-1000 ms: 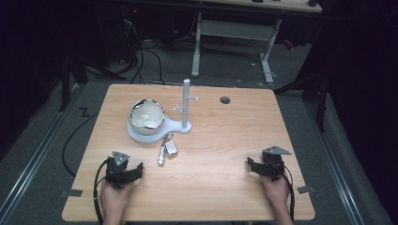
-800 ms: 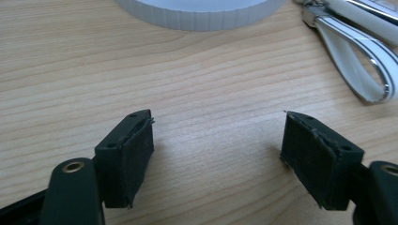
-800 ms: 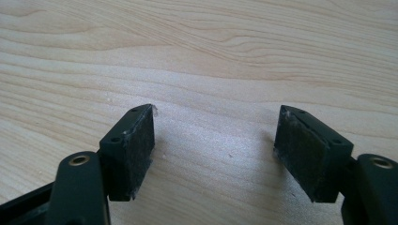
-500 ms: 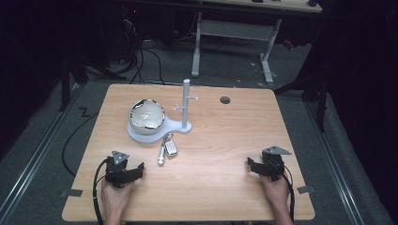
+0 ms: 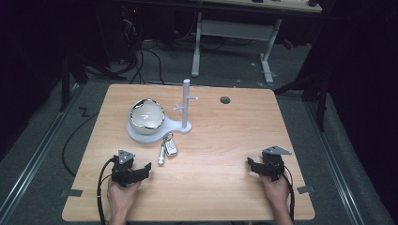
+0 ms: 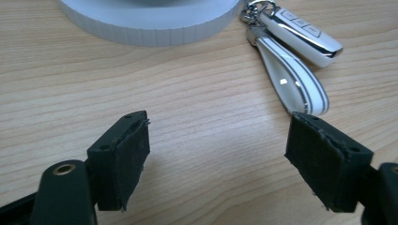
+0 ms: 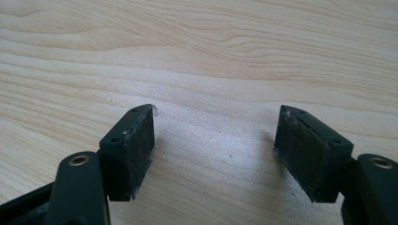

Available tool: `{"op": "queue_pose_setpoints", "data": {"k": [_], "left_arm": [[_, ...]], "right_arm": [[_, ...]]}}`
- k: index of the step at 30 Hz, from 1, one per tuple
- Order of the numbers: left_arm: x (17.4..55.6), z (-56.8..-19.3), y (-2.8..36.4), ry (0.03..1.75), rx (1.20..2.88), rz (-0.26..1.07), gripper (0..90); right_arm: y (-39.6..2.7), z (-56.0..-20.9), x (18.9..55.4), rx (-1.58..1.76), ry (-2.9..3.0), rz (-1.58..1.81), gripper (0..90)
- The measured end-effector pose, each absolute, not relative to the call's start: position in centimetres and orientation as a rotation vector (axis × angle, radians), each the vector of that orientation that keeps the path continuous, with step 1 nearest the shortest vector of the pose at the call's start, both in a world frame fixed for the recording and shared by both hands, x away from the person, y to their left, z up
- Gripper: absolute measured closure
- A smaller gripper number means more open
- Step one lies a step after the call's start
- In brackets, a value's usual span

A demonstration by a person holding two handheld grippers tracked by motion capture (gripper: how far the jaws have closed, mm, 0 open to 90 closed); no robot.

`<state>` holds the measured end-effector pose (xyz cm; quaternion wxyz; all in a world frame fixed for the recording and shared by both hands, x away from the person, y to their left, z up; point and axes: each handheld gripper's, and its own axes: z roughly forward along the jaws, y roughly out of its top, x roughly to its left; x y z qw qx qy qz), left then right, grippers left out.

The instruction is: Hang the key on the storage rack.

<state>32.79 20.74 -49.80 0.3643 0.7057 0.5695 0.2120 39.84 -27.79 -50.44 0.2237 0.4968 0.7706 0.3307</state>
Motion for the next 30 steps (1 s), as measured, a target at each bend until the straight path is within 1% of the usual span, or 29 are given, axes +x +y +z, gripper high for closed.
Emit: {"op": "queue_pose_setpoints", "data": {"k": [11, 18, 30], "left_arm": [[33.4, -49.4, 19.2, 1.427, 1.836, 0.525, 20.5], [33.8, -49.5, 18.4, 1.417, 1.812, 0.497, 20.4], [35.4, -49.2, 16.3, 1.383, 1.87, 0.482, 21.3]], "right_arm": [[-27.8, -50.4, 39.8, 1.371, 2.128, 0.913, 29.1], [-27.8, -50.4, 39.8, 1.371, 2.128, 0.913, 29.1], [-27.8, -50.4, 39.8, 1.37, 2.128, 0.913, 29.1]]}}
